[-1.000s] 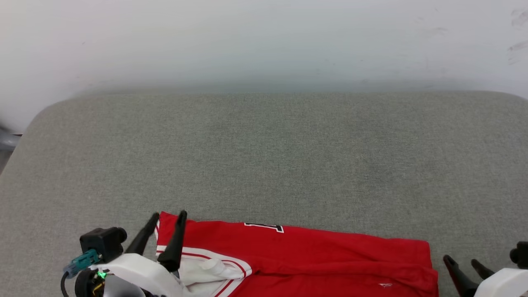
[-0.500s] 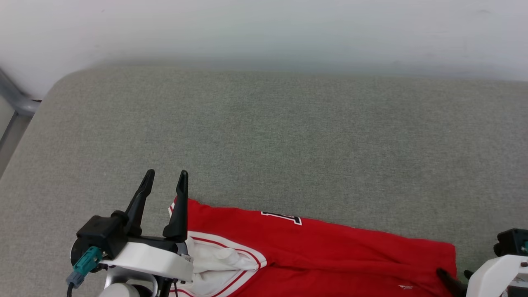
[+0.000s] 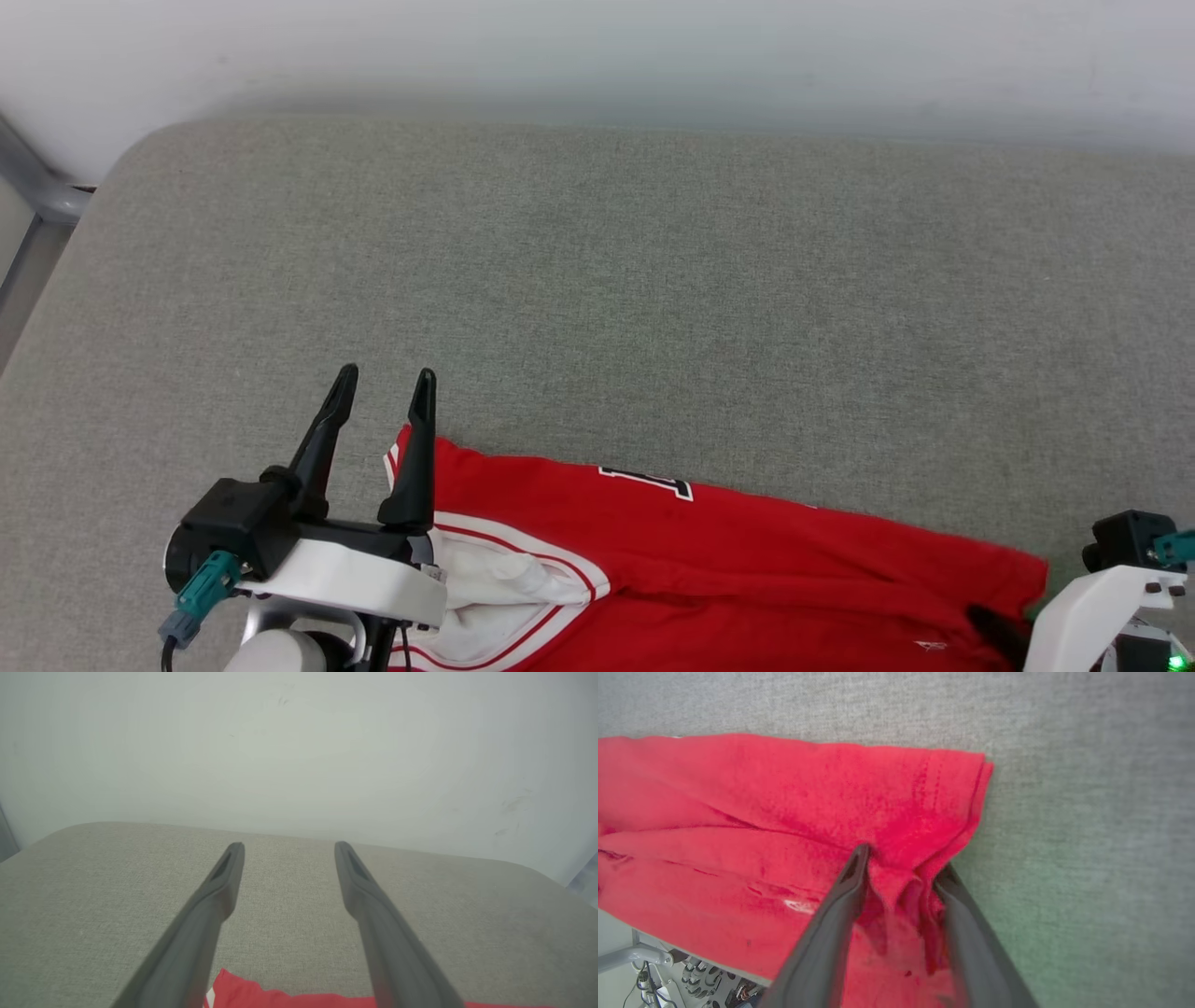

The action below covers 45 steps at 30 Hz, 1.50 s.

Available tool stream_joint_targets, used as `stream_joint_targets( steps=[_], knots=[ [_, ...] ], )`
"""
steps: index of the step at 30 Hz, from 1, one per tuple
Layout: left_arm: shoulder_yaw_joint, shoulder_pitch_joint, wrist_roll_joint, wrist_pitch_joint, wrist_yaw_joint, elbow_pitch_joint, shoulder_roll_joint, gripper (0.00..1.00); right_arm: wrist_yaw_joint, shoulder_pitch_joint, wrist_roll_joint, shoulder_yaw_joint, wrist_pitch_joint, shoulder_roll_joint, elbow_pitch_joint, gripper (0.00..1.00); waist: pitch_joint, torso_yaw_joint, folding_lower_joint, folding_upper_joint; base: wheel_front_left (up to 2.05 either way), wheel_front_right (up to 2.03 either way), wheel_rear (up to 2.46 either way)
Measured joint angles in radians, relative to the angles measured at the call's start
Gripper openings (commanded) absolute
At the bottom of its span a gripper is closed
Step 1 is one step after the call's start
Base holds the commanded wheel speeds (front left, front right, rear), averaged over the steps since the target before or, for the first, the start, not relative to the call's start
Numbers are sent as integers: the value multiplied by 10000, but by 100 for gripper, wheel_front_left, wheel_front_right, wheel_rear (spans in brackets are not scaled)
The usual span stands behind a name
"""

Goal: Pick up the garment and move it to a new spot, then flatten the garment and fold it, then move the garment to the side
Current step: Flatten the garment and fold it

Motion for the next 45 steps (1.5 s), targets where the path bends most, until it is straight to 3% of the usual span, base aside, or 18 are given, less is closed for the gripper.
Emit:
stream_joint_targets(
  steps=[11,22,25,28,34,39,42,45],
  knots=[
    [31,108,201,77,267,-48,213,100,21,-499,295,42,-316,-476,-132,0,-474,-328,0,1,0,0,0],
    [36,291,259,105,447,-270,263,100,21,-543,-73,-2408,174,-924,-284,0,-789,-500,0,0,0,0,0],
    [35,328,263,104,499,-268,265,100,19,-519,-161,-3091,489,-886,-326,0,-830,-530,0,0,0,0,0],
    [19,381,263,104,529,-249,263,100,19,-540,42,-3547,1175,-439,-385,0,-876,-574,0,0,0,0,0],
    [-69,446,240,109,529,-153,249,100,19,-897,2115,-4289,3457,1110,-566,0,-1024,-588,0,0,0,0,0],
    [-142,450,236,165,571,-115,245,100,19,-1152,4230,-4403,4707,1335,-420,0,-1095,-525,0,0,0,0,0],
    [-174,450,234,226,573,-111,249,100,19,-1192,5777,-3751,4730,1344,236,0,-1117,-459,0,0,0,0,0],
    [-198,450,234,284,577,-123,259,100,19,-1206,6613,-2819,4395,1354,546,0,-1104,-387,0,0,0,0,0]
  ],
)
